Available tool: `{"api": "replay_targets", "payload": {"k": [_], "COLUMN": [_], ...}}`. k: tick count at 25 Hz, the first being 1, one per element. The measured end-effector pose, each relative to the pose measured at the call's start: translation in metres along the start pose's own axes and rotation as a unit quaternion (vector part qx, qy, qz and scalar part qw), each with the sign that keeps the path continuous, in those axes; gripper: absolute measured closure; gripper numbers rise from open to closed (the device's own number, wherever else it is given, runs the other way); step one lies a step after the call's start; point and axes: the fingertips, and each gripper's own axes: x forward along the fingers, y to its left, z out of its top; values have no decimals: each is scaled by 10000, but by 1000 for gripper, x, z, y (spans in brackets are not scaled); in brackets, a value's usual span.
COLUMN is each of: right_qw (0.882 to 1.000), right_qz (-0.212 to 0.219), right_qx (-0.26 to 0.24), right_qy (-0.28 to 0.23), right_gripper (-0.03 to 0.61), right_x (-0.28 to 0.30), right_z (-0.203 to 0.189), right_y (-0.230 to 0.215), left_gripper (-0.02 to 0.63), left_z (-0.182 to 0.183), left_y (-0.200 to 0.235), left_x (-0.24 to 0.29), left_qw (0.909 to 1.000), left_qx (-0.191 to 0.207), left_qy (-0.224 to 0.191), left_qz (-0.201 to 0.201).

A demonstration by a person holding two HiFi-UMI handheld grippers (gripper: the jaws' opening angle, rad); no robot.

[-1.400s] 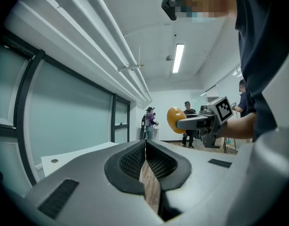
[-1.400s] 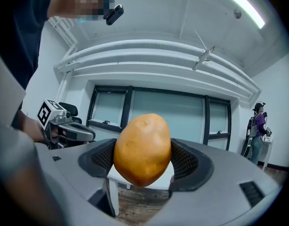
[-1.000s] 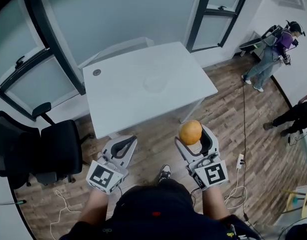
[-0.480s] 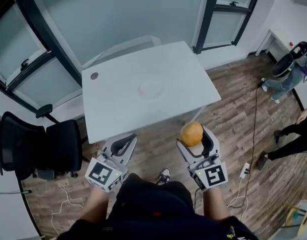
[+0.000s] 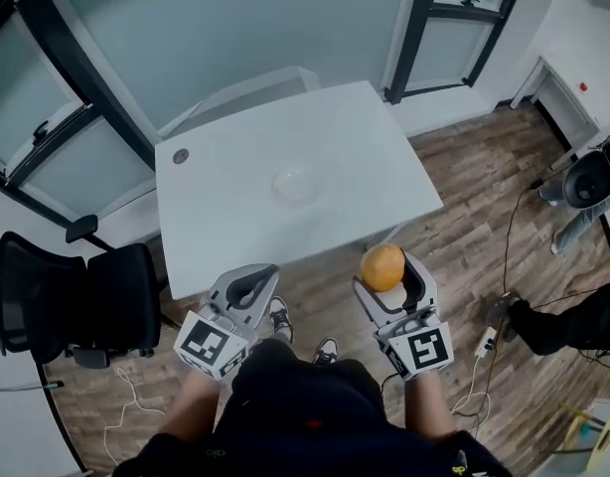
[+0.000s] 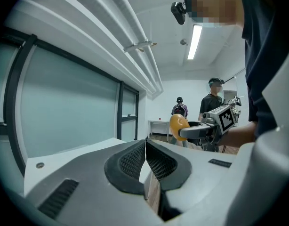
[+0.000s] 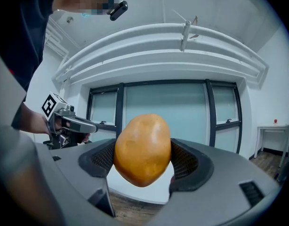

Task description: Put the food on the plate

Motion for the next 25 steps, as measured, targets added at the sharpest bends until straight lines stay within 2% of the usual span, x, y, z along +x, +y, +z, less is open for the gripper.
{"api": "replay_targets", "payload": {"k": [4,8,11,13,16,19,22,25], "right_qw": [9995,9982,9969,9948,9915,9857,9749,9601], "right_qz": [-107,-120,-115,-96,-47,-51,-57,67], "right_qx": [-200,-347,-391,-404,-433,-210,-39,82], "right_qy": [228,475,666,929,1224,1669,2225,2794], "right_gripper": [213,212,212,212,213,212,213,212], "right_x": [40,104,163,202,254,295,325,350], "right_z": [-6,-9,-18,-31,-56,-94,-143,-196], "right_y": [-15,-19,-18,-14,-12,-17,-25,-32], "left_gripper": [591,591,591,591,591,591,591,591], "left_z": [2,-2,-12,-18,-26,-35,-42,-56], "left_y": [47,115,168,197,231,253,266,277], "left_x": [18,30,35,40,47,53,54,55], "left_qw": [9998,9996,9995,9986,9996,9999,9992,9973], "left_qx": [-117,-215,265,505,269,13,-378,-661], "left_qy": [-144,-186,52,106,109,120,103,243], "left_qz": [-38,39,172,109,7,-33,-7,187]}}
